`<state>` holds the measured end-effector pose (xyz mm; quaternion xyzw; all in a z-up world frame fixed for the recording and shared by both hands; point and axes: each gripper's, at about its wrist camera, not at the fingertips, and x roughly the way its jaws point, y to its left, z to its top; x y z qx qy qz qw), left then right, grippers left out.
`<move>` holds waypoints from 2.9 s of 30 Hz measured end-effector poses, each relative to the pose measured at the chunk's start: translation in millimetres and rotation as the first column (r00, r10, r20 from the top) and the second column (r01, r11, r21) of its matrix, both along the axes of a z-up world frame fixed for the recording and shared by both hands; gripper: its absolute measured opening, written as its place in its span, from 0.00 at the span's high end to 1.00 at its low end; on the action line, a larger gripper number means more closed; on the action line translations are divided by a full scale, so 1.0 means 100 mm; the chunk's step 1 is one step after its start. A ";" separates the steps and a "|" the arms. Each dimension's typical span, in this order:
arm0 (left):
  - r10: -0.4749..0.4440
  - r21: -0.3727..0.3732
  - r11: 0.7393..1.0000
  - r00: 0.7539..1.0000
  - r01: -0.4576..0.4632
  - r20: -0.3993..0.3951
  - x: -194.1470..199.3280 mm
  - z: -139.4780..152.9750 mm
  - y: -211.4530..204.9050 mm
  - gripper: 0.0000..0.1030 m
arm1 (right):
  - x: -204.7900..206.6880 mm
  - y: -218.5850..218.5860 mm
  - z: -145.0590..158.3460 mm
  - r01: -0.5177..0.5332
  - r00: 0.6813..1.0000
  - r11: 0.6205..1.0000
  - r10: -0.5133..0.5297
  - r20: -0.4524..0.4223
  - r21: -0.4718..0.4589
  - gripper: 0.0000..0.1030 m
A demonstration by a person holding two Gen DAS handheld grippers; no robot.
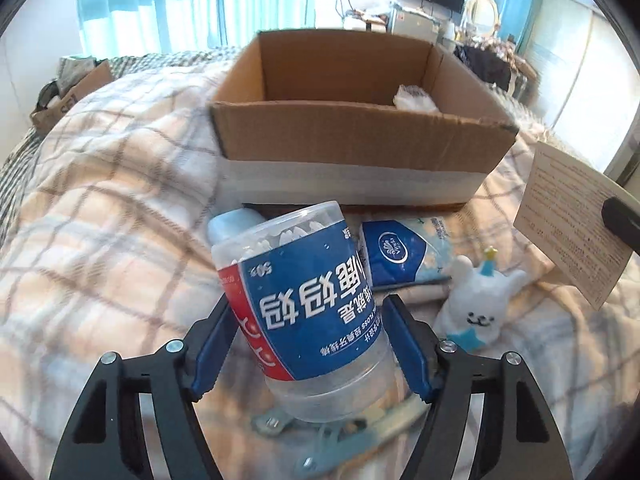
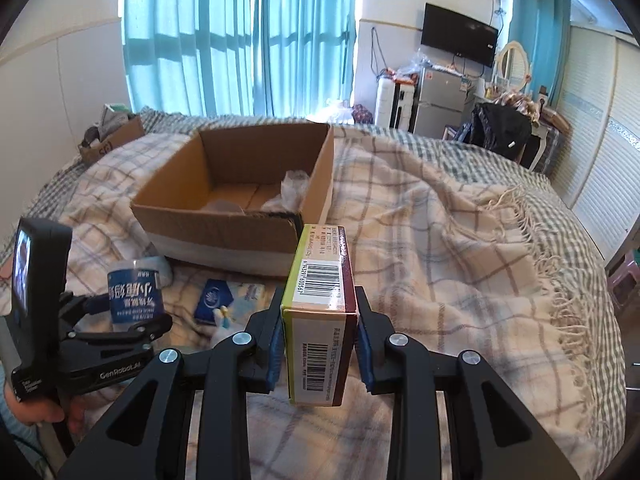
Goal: Organize objects
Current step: 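Grasp the clear water bottle with the left tool, then lower the bottle with the left tool while the right tool lowers the medicine box into the box, then grasp the white bear figurine with the right tool while the left tool grasps the blue clip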
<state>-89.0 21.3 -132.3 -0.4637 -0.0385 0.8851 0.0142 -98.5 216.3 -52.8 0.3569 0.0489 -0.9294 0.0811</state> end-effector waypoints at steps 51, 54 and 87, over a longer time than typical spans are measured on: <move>-0.111 0.033 0.992 0.974 0.119 -0.196 -1.83 0.73 -0.18 0.34 | -1.91 -0.77 0.20 -0.141 0.990 0.990 0.141 -0.004 0.028 0.72; -0.114 0.024 0.992 0.974 0.121 -0.198 -1.80 0.75 -0.18 0.35 | -1.89 -0.73 0.23 -0.132 0.991 0.991 0.132 -0.005 0.014 0.72; 0.013 -0.023 1.000 0.956 -0.021 -0.292 -0.20 1.26 -0.24 0.00 | 0.02 -0.27 0.81 -0.093 0.993 0.995 0.095 -0.076 0.029 0.26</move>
